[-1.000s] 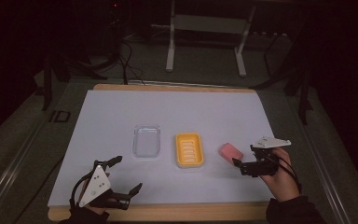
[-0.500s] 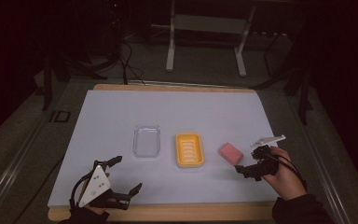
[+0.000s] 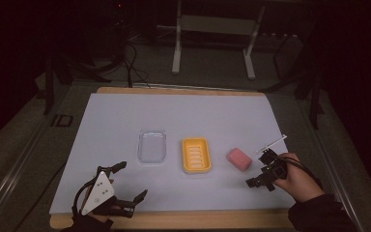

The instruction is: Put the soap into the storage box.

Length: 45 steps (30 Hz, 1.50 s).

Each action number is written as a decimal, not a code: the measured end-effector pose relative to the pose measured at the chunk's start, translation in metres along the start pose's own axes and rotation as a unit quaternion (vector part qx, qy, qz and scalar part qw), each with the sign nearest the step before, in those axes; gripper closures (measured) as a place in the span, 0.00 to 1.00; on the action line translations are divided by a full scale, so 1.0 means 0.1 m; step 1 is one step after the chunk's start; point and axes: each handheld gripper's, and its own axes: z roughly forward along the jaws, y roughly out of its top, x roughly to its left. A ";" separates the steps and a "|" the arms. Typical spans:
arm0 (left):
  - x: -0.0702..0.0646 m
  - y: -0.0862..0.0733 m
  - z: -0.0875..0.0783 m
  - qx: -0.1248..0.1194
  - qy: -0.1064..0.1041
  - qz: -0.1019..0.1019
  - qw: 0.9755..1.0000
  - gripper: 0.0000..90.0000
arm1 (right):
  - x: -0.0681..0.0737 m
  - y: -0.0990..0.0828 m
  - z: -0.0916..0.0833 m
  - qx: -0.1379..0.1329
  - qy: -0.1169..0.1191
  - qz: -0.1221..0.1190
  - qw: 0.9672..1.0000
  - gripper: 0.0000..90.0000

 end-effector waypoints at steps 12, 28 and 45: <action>0.00 0.00 0.00 0.000 0.000 0.001 1.000 0.01 | -0.05 0.02 0.09 0.087 0.000 -0.040 0.995 0.14; -0.01 0.00 0.00 0.001 0.000 0.002 1.000 0.01 | -0.20 0.10 0.06 0.164 -0.027 -0.095 0.981 0.16; -0.01 0.00 0.00 0.001 -0.002 0.002 1.000 0.01 | -0.27 0.42 0.07 0.126 -0.030 -0.118 0.984 0.21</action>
